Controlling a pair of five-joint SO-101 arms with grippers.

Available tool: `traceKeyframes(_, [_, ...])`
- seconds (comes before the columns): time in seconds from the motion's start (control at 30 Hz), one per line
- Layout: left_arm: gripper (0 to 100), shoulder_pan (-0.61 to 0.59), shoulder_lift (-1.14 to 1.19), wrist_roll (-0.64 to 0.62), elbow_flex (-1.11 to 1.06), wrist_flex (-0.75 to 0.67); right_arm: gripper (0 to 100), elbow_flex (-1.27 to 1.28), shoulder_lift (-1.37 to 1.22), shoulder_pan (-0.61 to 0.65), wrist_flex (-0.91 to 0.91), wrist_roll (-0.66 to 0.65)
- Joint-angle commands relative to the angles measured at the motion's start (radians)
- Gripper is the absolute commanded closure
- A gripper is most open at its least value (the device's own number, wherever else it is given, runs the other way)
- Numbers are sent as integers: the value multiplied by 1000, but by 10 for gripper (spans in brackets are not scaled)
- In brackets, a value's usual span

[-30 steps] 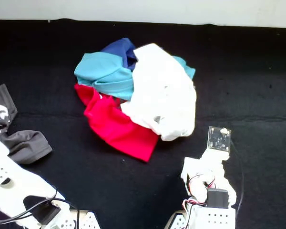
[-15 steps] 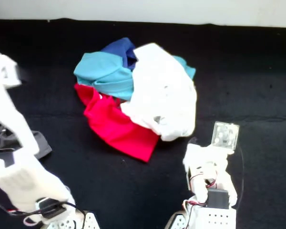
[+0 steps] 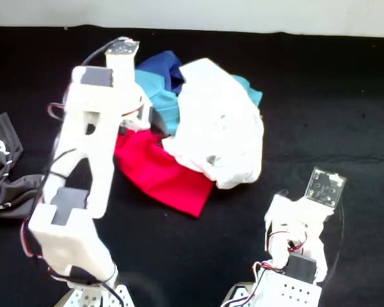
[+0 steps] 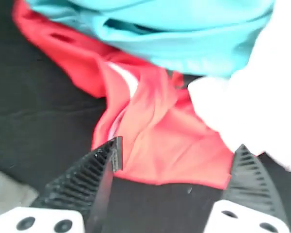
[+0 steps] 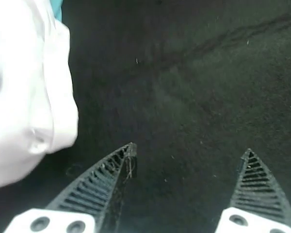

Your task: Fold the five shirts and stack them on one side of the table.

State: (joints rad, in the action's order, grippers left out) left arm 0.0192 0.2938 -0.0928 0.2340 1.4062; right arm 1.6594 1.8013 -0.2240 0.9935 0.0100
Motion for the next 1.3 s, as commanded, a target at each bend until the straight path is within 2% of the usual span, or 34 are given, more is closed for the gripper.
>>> traceKeyframes(0.0, [636,82,67,-34,51,-32,677,-125,-5,-13,87,-77])
traceKeyframes(0.23, [635,151,303,-32,243,-38,677,-446,-62,-13,246,-186])
traceKeyframes(0.5, [649,142,553,-28,479,12,677,-1010,-522,-13,403,-195])
traceKeyframes(0.57, [724,142,587,15,521,84,677,-1162,-616,-13,446,-195])
traceKeyframes(0.63, [866,140,615,80,552,152,677,-1274,-667,-13,456,-195])
traceKeyframes(0.7, [1000,113,627,94,570,203,677,-1325,-684,-13,450,-193])
traceKeyframes(0.77, [970,68,628,94,588,247,677,-1331,-685,-8,421,-193])
traceKeyframes(0.93, [992,-104,558,94,693,359,677,-1308,-699,-8,397,-193])
traceKeyframes(1.1, [992,-334,335,98,713,365,677,-1302,-800,-12,458,-195])
traceKeyframes(1.27, [992,-599,90,101,719,361,677,-1415,-972,-7,545,-195])
